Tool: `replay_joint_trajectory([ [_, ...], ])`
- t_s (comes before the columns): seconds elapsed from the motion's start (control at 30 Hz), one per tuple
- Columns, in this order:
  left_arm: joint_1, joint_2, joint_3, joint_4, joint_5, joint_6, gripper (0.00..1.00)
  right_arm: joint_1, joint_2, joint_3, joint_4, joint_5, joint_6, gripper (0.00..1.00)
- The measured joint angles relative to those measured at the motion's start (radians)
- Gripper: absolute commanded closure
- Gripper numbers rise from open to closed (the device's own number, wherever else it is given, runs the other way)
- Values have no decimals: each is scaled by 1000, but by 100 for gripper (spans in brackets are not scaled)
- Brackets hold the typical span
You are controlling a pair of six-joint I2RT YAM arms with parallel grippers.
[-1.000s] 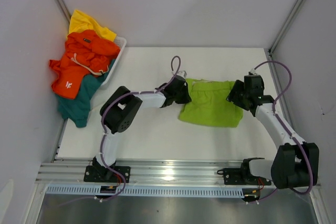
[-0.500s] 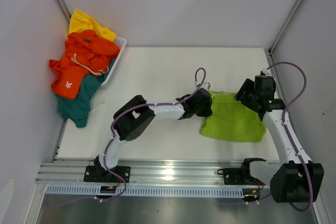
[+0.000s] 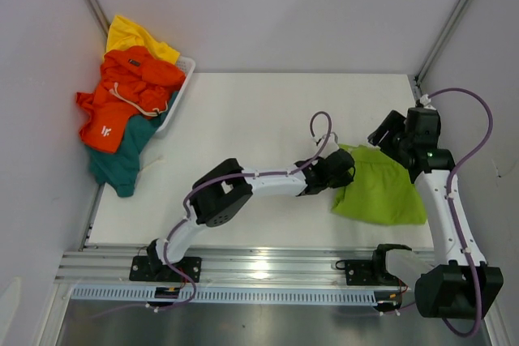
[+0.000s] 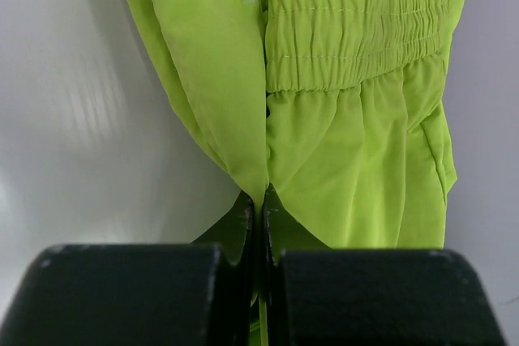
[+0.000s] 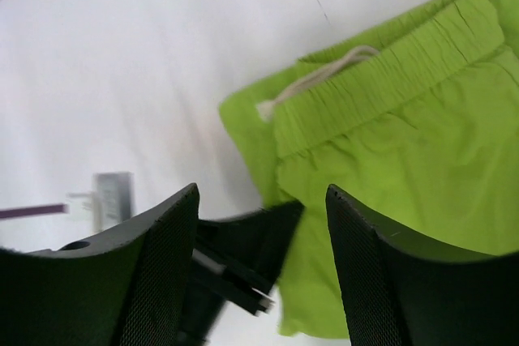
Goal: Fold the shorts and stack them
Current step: Neatly place the folded shorts to the corner
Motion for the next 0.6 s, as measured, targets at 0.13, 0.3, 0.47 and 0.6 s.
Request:
replay_joint_trajectory([
  [0.13, -55, 21, 6, 0, -95, -87, 100, -4, 0, 77, -19, -26, 6, 33],
  [0.3, -95, 53, 51, 16, -158, -122, 100, -12, 0, 149, -23, -54, 6, 33],
  [0.47, -95, 166, 245, 9, -119, -108, 100, -32, 0, 161, -41, -82, 5, 33],
  [0.6, -90, 189, 288, 9, -74, -108, 100, -49, 0, 164, -53, -103, 5, 31],
])
